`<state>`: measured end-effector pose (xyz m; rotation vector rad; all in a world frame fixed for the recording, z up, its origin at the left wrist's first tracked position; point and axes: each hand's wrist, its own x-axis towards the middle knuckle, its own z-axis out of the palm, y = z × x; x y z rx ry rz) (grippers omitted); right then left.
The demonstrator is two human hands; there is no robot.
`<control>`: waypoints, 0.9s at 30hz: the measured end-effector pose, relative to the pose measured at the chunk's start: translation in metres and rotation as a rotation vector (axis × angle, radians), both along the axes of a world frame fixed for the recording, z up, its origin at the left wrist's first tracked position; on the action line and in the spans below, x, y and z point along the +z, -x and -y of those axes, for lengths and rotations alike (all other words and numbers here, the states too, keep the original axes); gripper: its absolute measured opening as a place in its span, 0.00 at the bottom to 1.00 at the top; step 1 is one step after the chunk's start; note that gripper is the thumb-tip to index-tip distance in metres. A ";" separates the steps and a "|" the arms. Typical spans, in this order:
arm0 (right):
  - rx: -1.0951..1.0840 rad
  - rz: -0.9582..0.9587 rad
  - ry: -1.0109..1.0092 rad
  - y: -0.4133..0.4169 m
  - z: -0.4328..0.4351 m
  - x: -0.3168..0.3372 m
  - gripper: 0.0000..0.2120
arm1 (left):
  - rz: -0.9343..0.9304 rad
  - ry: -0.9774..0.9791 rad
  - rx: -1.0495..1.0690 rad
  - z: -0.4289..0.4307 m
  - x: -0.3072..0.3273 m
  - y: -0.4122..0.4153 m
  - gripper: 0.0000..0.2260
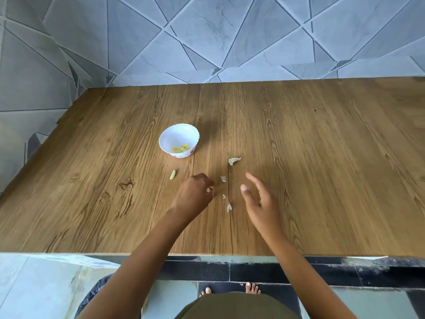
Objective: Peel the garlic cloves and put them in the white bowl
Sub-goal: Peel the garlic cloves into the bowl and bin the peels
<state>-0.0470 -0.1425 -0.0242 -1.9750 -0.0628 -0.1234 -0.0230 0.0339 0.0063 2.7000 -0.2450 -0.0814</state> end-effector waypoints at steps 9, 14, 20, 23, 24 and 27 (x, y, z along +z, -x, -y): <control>-0.033 -0.363 -0.689 -0.014 -0.009 0.018 0.13 | 0.012 0.213 0.132 0.006 0.015 -0.006 0.06; -0.097 -0.786 -1.361 -0.024 -0.010 0.031 0.16 | -0.077 0.421 -0.011 0.031 0.043 -0.008 0.08; -0.187 -0.848 -1.458 -0.026 -0.012 0.038 0.15 | 0.006 0.192 -0.112 0.049 0.043 -0.006 0.09; -0.192 -0.843 -1.455 -0.027 -0.007 0.036 0.15 | 0.055 0.260 -0.074 0.047 0.044 -0.011 0.06; -0.186 -0.838 -1.462 -0.026 -0.006 0.036 0.15 | 0.072 0.248 -0.055 0.045 0.043 -0.014 0.06; -0.189 -0.786 -1.490 -0.026 0.000 0.034 0.15 | 0.074 0.171 -0.012 0.035 0.034 -0.025 0.09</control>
